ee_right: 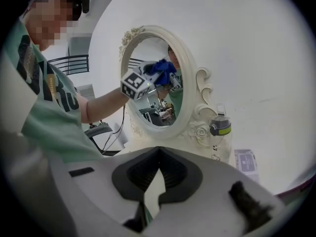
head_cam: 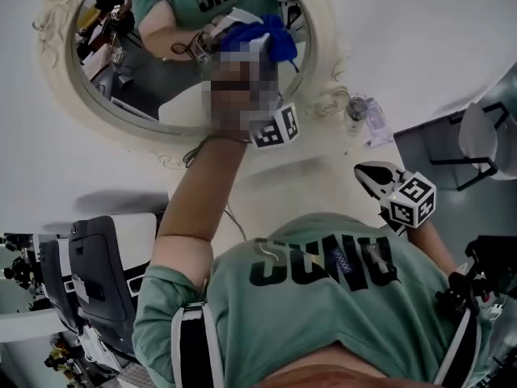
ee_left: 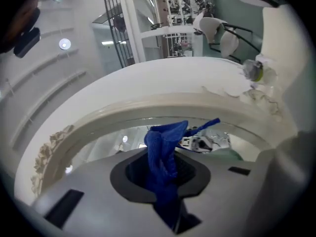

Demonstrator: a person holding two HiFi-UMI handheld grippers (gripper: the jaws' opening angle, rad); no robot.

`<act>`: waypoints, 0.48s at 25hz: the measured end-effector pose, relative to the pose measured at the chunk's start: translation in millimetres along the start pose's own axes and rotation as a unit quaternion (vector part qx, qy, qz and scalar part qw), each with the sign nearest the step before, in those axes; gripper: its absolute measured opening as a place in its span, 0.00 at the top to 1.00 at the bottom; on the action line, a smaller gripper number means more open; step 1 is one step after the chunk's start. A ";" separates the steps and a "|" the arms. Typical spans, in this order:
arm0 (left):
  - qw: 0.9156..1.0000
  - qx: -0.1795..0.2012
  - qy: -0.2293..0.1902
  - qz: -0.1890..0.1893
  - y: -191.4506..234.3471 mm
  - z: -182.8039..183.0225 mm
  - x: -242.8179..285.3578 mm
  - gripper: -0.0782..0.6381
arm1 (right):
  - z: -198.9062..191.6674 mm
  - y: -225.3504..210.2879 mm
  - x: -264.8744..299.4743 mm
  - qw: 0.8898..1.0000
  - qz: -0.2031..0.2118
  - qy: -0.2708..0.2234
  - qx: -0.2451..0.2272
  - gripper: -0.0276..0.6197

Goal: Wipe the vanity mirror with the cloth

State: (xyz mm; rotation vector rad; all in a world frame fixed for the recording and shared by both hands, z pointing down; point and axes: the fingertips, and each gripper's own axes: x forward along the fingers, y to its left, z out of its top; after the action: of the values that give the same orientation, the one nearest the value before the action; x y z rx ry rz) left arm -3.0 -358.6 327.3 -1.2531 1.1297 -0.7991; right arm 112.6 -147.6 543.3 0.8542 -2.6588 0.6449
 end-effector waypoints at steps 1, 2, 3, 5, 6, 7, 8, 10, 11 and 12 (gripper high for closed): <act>1.000 0.007 0.000 -0.024 -30.9 -2.4 -7.3 0.79 | -3.6 -1.2 -0.8 1.000 -0.002 0.003 0.003 0.95; 0.999 0.015 0.000 -0.047 -61.8 -5.5 -15.2 0.79 | -6.6 -2.7 -1.5 1.000 -0.003 0.006 0.006 0.95; 0.997 0.024 0.001 -0.071 -92.3 -9.1 -23.2 0.79 | -9.1 -4.3 -2.1 1.000 -0.005 0.008 0.009 0.95; 0.991 0.037 0.008 -0.131 -154.9 -17.5 -40.4 0.79 | -12.2 -7.3 -2.6 1.000 -0.007 0.010 0.014 0.95; 0.985 0.041 0.017 -0.165 -187.9 -23.0 -50.2 0.79 | -13.2 -8.2 -2.6 1.000 -0.008 0.011 0.017 0.95; 0.980 0.041 0.028 -0.195 -218.0 -29.5 -60.2 0.79 | -14.3 -8.5 -2.5 1.000 -0.008 0.011 0.018 0.95; 0.977 0.036 0.037 -0.208 -239.0 -36.0 -68.6 0.80 | -15.4 -8.1 -2.4 1.000 -0.007 0.012 0.019 0.95; 0.979 0.017 0.041 -0.199 -249.7 -44.3 -75.9 0.80 | -17.1 -7.1 -2.3 1.000 -0.006 0.015 0.019 0.95; 0.980 0.012 0.038 -0.197 -248.3 -45.9 -75.9 0.80 | -17.1 -7.4 -2.1 1.000 -0.006 0.016 0.019 0.95; 0.980 0.010 0.035 -0.198 -246.5 -46.1 -74.8 0.80 | -16.8 -7.9 -1.9 1.000 -0.006 0.016 0.019 0.95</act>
State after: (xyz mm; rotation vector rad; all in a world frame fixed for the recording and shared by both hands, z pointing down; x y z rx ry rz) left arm -40.0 -347.6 586.1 -1.4644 0.9346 -1.1558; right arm 120.9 -144.2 559.7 0.8625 -2.6182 0.7018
